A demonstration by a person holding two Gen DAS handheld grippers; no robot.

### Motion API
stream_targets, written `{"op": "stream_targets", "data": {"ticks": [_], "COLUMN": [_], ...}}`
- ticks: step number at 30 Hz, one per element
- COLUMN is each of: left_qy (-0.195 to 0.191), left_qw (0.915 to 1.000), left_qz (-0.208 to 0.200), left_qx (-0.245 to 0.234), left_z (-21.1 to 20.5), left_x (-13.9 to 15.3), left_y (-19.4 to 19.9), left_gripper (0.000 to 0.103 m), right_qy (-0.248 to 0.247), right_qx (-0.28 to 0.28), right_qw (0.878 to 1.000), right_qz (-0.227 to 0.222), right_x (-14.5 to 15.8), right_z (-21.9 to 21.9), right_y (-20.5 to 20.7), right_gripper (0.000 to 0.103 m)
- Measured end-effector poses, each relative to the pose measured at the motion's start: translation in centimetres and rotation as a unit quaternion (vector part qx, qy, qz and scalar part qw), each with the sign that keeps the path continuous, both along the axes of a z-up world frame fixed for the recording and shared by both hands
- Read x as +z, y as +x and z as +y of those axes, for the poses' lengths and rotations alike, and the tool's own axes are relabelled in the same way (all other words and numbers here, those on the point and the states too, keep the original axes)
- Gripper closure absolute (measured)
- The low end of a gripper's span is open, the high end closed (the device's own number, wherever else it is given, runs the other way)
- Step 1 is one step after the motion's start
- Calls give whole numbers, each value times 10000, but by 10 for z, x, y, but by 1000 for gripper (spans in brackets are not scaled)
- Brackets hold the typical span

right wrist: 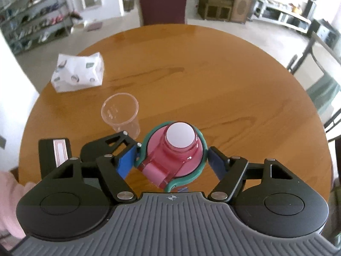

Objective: Unscrew bottle cap and pour

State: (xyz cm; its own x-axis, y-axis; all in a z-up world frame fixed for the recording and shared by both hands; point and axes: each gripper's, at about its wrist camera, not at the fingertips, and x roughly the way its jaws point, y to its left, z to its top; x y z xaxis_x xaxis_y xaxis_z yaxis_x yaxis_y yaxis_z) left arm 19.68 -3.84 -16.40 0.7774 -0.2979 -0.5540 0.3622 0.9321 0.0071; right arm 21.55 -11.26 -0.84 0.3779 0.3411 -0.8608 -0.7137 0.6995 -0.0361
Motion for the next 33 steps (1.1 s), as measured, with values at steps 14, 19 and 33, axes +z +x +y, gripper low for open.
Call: {"op": "stream_targets", "data": {"ticks": [14, 19, 33], "left_qy": [2, 10, 20], "left_qw": [10000, 10000, 10000], "left_qz": [30, 36, 33], "left_qx": [-6, -25, -38], "left_z": [-4, -4, -2], "left_x": [1, 1, -3], "left_y": [-2, -3, -11], "left_gripper": [32, 32, 32], "right_qy": [-802, -689, -3], "right_qx": [3703, 4131, 2614], "right_qw": [9245, 9073, 9647], "right_qz": [-413, -384, -335], "right_x": [4, 5, 8], "right_z": [-2, -7, -27], "right_y": [7, 15, -2], "right_gripper": [33, 33, 19]}}
